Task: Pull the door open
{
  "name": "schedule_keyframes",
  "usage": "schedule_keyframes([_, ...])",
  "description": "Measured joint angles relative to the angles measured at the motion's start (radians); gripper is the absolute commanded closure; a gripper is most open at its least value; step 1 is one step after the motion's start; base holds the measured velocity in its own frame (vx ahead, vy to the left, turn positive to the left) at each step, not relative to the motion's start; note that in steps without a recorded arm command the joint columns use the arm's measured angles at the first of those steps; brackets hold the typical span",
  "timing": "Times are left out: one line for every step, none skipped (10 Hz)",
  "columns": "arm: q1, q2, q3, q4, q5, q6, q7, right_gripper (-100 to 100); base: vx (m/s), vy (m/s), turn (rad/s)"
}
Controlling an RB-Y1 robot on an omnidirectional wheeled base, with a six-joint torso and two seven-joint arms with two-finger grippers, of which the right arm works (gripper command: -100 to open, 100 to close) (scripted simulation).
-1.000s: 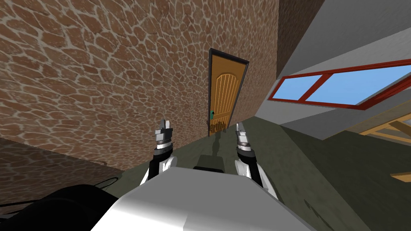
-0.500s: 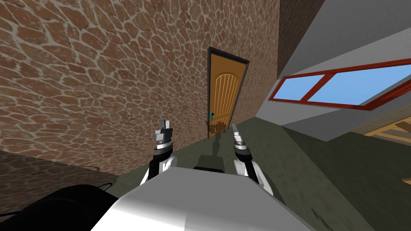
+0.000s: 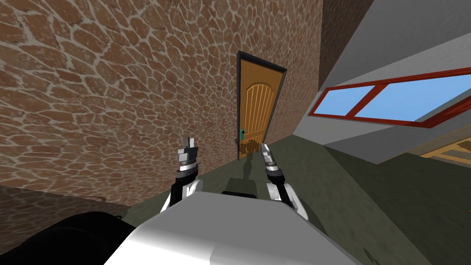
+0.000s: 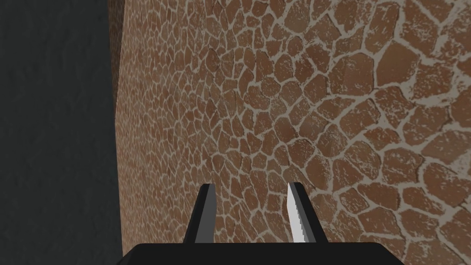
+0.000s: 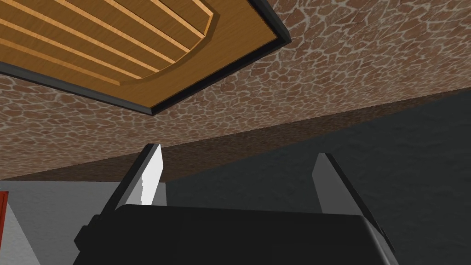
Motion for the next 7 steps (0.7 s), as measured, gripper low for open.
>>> schedule_keyframes([-0.008,-0.001,0.003,0.013,0.019,0.007,0.008,-100,0.090,-0.017,-0.003])
schedule_keyframes([-0.012,-0.003,0.005,0.027,0.036,0.010,0.016,-100,0.091,-0.031,-0.004])
schedule_keyframes([-0.019,-0.002,0.009,0.042,0.056,0.014,0.026,-100,0.099,-0.027,0.001])
schedule_keyframes([-0.026,-0.005,0.011,0.053,0.074,0.020,0.033,-100,0.112,-0.025,-0.003])
schedule_keyframes([-0.031,-0.006,0.011,0.072,0.091,0.020,0.041,-100,0.105,-0.026,-0.003])
schedule_keyframes([-0.039,-0.006,0.012,0.094,0.109,0.016,0.050,-100,0.099,-0.020,-0.001])
schedule_keyframes([-0.047,-0.010,0.012,0.108,0.126,0.019,0.057,-100,0.085,-0.018,-0.003])
